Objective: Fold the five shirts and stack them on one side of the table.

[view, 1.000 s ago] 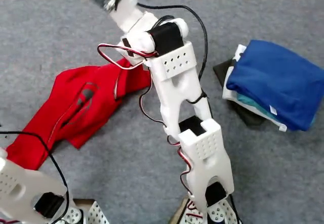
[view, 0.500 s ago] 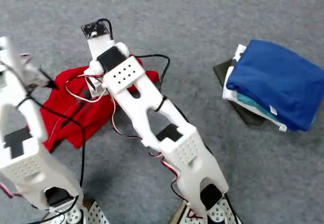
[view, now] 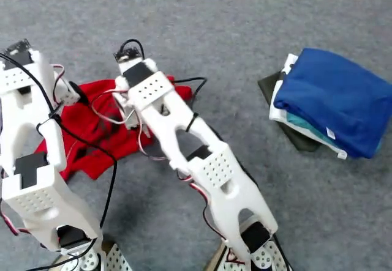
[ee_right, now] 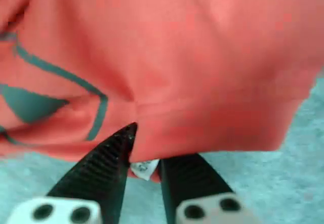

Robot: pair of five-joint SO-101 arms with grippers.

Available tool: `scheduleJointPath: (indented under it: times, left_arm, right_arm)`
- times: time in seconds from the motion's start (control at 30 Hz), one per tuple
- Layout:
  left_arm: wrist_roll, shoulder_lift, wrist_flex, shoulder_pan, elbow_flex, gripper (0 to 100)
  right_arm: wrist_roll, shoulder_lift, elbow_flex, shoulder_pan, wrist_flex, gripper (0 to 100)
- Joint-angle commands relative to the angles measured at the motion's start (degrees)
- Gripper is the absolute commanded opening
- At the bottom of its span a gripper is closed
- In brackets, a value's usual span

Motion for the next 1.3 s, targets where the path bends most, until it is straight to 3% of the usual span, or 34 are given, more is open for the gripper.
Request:
scheduleJointPath:
  times: [0.0, 0.2, 0.47, 0.73, 0.87, 1.03, 1.1, 1.27]
  left_arm:
    - [0.44, -0.22, -5.80, 1.23, 4.40, 27]
    - [0.44, -0.22, -15.03, 1.93, 9.76, 2]
    - [0.35, -0.22, -17.49, -0.44, 10.81, 2]
    - [0.00, -0.75, -17.05, -9.76, 10.73, 2]
    - [-0.09, -0.75, -10.99, -12.22, 8.35, 2]
    - [0.09, -0.40, 0.18, -8.88, -1.32, 2]
    - [0.35, -0.31, 4.66, -5.71, -5.63, 2]
    - [0.26, -0.31, 14.15, 4.04, -14.24, 2]
  right_arm:
    - [4.31, -3.38, 0.31, 2.33, 1.85, 0.4]
    - [8.53, -15.43, 16.04, 1.10, 1.76, 0.4]
    - [16.70, -31.52, 43.65, 3.21, 1.41, 0.4]
    - [23.21, -41.71, 58.86, 4.53, 0.53, 0.5]
    - [25.76, -43.03, 66.68, 4.53, -0.97, 4.2]
    - [26.99, -43.38, 70.73, 4.62, -0.62, 29.8]
    - [27.78, -44.88, 70.64, 4.97, -0.62, 35.5]
    - [27.87, -53.32, 66.51, 12.44, -0.62, 30.6]
